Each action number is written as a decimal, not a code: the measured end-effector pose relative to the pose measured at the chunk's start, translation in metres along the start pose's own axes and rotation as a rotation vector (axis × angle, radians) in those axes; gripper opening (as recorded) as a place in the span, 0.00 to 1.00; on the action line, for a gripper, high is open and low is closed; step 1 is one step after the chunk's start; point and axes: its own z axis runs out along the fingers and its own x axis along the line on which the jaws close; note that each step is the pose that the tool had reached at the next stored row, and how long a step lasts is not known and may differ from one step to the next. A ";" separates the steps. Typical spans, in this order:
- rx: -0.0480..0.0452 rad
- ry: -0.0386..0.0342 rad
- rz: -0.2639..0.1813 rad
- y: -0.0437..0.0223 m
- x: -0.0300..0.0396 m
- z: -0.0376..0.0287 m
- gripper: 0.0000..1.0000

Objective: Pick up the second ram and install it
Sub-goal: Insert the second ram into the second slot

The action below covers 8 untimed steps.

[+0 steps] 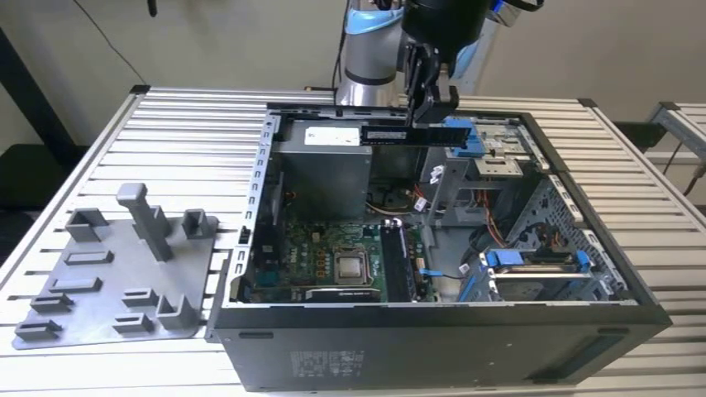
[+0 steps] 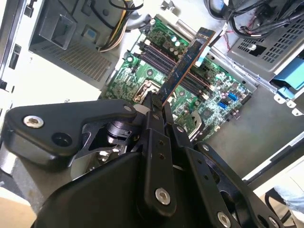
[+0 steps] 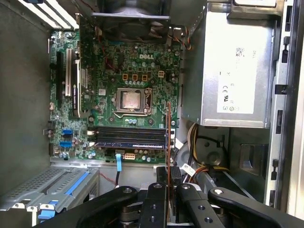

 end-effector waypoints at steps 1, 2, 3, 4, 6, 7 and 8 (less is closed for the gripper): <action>0.0000 0.0000 0.000 0.0000 0.0000 0.0000 0.14; 0.0000 0.0000 0.000 0.0000 0.0000 0.0000 0.14; 0.0000 0.0000 0.004 0.0000 0.0000 0.0000 0.14; 0.0000 -0.0001 0.009 0.0000 0.0000 0.0000 0.14; 0.0003 -0.0003 0.024 0.0000 0.0000 0.0001 0.14; 0.0003 -0.0003 0.034 0.0000 0.0000 0.0000 0.14; 0.0004 -0.0004 0.046 0.0000 0.0000 0.0001 0.14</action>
